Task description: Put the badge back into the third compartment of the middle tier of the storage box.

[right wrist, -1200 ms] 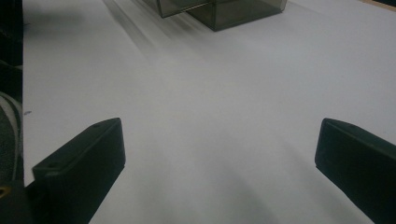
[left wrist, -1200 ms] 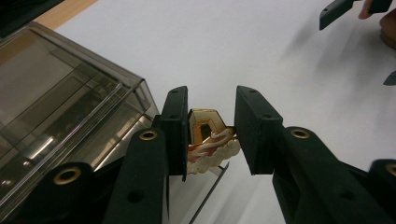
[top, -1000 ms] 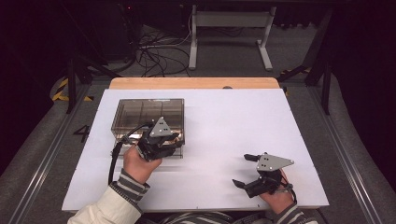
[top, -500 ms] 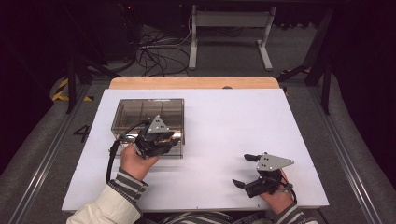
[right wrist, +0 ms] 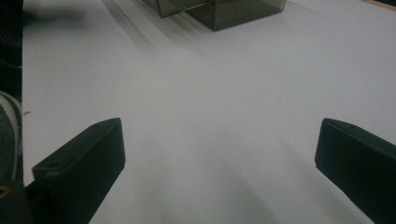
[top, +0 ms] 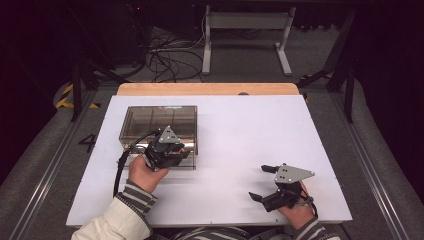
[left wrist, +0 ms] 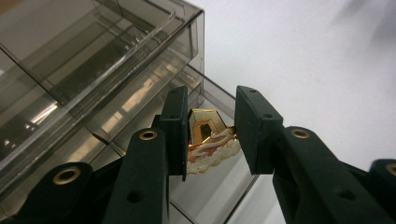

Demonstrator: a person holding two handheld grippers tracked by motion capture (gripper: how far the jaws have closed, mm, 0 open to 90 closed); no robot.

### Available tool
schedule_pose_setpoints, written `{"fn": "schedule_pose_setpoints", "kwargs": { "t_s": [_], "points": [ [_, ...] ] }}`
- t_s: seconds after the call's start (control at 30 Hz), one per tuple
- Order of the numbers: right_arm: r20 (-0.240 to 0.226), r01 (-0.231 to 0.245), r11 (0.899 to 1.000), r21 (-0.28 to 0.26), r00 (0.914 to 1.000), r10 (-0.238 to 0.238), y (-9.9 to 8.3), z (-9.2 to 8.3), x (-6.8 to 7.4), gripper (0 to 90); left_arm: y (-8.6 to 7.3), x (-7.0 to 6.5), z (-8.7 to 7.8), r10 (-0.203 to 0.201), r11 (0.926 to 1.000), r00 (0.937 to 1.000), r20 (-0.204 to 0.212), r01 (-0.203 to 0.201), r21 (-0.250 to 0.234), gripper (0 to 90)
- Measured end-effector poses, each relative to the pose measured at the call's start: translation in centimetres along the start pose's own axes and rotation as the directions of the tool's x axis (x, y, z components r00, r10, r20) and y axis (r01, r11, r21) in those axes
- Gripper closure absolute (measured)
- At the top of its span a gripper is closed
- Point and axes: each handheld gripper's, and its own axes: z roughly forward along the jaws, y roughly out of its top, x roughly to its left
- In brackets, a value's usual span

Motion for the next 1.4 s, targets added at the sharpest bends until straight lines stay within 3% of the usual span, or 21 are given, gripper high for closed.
{"fn": "schedule_pose_setpoints", "kwargs": {
  "t_s": [0.6,1.2,1.4],
  "points": [
    [-0.002,-0.001,1.0,0.002,1.0,0.001,0.0,0.0,0.0,2.1,-0.5,0.3,1.7,-0.018,0.9974,0.9994,0.031,0.016,0.07,65.6],
    [0.0,0.003,1.0,0.007,1.0,-0.003,0.0,0.0,0.0,2.1,-0.5,0.3,1.6,-0.004,0.9979,1.0,-0.001,0.004,0.064,60.0],
    [0.001,0.004,1.0,0.006,1.0,-0.004,0.0,0.0,0.0,2.1,-0.5,0.2,1.0,-0.004,0.9993,1.0,-0.002,0.004,0.036,59.0]
  ]
}}
